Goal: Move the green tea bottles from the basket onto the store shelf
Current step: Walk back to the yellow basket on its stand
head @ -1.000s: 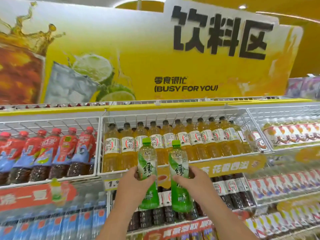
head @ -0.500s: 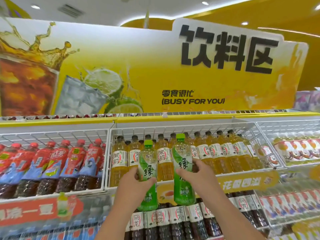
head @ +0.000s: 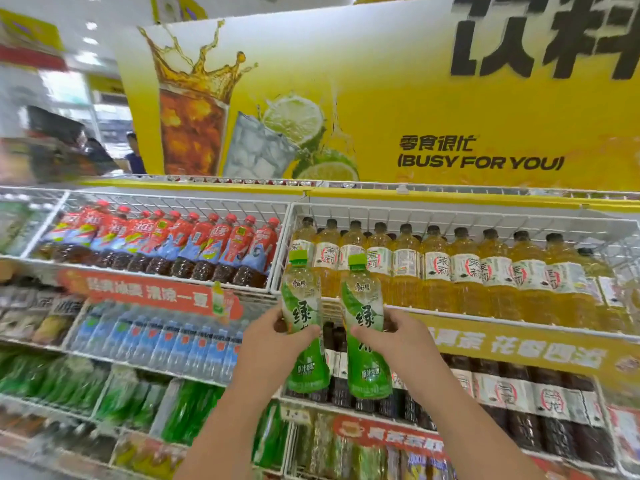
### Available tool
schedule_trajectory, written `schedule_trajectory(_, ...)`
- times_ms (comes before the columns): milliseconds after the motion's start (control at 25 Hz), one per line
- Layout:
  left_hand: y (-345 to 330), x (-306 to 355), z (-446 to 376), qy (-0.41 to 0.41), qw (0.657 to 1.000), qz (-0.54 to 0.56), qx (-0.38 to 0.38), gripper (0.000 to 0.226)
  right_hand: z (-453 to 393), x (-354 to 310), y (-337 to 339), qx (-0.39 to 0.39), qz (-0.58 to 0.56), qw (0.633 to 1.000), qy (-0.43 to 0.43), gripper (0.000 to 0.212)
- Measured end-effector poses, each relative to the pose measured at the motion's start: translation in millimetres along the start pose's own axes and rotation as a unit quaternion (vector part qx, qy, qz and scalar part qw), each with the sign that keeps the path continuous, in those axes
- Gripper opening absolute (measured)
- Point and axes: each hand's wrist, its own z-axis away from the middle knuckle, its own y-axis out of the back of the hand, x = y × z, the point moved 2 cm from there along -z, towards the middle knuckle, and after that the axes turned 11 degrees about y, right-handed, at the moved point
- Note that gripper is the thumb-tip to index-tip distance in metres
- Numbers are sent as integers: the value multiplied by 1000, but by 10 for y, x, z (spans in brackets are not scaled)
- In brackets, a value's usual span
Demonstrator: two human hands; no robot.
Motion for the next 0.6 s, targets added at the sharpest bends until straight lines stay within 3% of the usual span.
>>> schedule_trajectory(320, 1160, -473, 246, 42, 994, 5, 101, 23, 96, -280, -1201, -117, -49, 992, 20, 32)
schedule_trajectory(600, 2604, -1285, 20, 73, 983, 4, 166, 37, 165, -624, -2914, -154, -62, 986, 32, 24)
